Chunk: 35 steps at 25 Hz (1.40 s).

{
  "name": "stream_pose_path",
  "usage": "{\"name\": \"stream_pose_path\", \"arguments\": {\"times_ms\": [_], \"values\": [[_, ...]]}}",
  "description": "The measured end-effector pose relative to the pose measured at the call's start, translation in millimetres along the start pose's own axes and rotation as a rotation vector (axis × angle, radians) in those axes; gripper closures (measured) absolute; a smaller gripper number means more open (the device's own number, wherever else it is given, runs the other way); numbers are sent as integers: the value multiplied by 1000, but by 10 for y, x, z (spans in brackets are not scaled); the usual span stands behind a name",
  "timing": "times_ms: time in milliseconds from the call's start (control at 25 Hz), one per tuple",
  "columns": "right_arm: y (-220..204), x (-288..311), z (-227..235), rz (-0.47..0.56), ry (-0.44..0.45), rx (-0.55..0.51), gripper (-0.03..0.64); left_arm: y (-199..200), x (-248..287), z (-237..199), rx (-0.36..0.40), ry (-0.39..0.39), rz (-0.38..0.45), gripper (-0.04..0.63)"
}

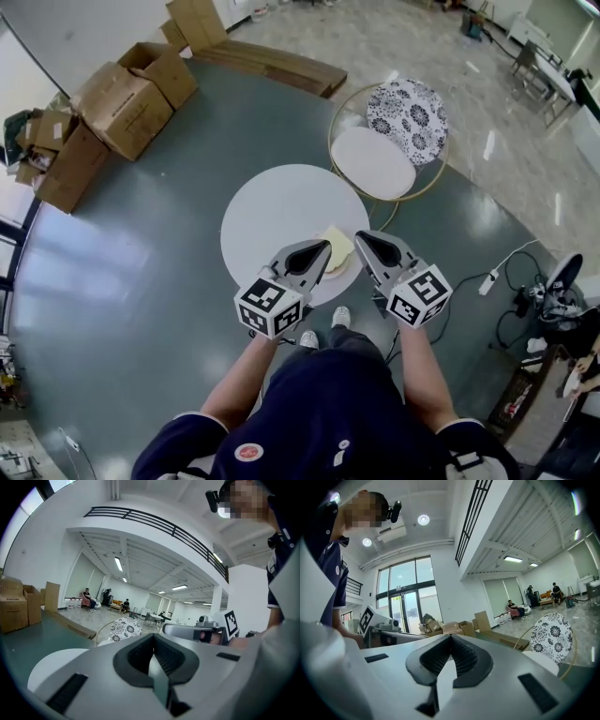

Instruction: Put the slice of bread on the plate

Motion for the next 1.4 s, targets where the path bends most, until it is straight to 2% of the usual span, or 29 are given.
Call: {"name": "stream_pose_path", "arguments": {"times_ms": [440, 1400], "values": [[395, -81, -89, 62, 20, -54, 609, 154, -88, 204, 22, -39, 14, 589], [518, -83, -141, 82, -6, -75, 609, 198, -146, 246, 40, -51, 12, 589]]}}
Point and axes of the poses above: the fingertips, and each gripper's own axes: x forward along the fingers, z to its right, y out of its top, the point moved 3 cm from there along -x, backward along the fingers, and after that the axes turned 14 degrees about -x, right-handed, at the moved point
